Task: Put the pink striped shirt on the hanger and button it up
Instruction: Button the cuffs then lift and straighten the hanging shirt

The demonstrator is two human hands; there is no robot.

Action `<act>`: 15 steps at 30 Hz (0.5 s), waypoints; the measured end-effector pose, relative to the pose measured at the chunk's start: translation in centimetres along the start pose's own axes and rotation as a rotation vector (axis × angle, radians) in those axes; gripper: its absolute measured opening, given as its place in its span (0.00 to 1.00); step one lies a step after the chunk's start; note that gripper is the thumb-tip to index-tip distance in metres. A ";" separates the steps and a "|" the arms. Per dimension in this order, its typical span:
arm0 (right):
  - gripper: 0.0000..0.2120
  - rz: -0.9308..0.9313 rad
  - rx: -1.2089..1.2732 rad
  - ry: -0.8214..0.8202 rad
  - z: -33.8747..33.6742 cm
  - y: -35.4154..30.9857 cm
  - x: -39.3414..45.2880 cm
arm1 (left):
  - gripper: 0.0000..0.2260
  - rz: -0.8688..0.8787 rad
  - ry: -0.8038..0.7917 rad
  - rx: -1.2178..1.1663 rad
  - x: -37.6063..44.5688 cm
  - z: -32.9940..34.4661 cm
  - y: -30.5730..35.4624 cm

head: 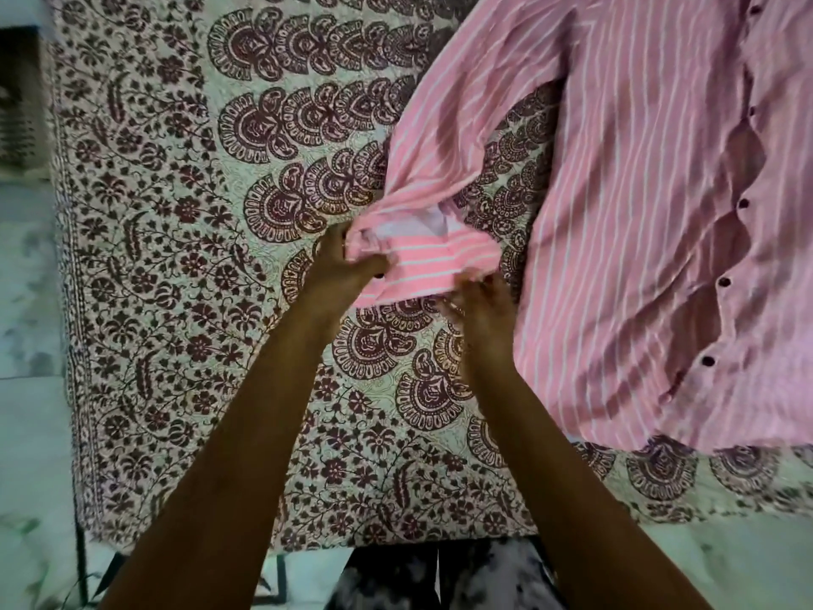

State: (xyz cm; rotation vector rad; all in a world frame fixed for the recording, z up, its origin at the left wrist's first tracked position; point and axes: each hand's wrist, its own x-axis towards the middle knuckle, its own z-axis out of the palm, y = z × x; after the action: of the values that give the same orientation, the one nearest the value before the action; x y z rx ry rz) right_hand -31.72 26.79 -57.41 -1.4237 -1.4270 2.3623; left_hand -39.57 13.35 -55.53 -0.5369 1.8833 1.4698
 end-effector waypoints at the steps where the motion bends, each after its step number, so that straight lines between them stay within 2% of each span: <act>1: 0.10 -0.067 -0.090 0.049 -0.2 0.3 0.5 | 0.27 0.028 0.034 0.059 0.0 0.0 -0.7; 4: 0.11 -0.254 -0.382 0.164 -1.5 1.0 1.6 | 0.28 0.108 0.155 0.176 -0.1 0.2 -2.7; 6: 0.10 -0.420 -0.613 0.088 -2.0 1.1 1.8 | 0.26 0.115 0.269 0.207 0.0 0.4 -3.8; 8: 0.11 -0.527 -0.745 -0.037 -2.2 1.3 1.4 | 0.22 0.100 0.331 0.200 -0.2 0.6 -4.6; 12: 0.16 -0.656 -0.983 -0.211 -1.8 2.7 0.8 | 0.16 0.138 0.240 0.219 -0.7 1.1 -5.2; 15: 0.18 -0.569 -0.993 -0.216 -1.0 3.3 0.8 | 0.21 0.160 0.159 0.155 -1.3 1.1 -5.0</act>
State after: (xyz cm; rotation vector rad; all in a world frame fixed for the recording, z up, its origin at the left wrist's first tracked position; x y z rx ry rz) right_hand -30.11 25.91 -60.48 -0.6153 -2.7945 1.4908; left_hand -34.97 12.93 -58.16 -0.4493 2.1879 1.3997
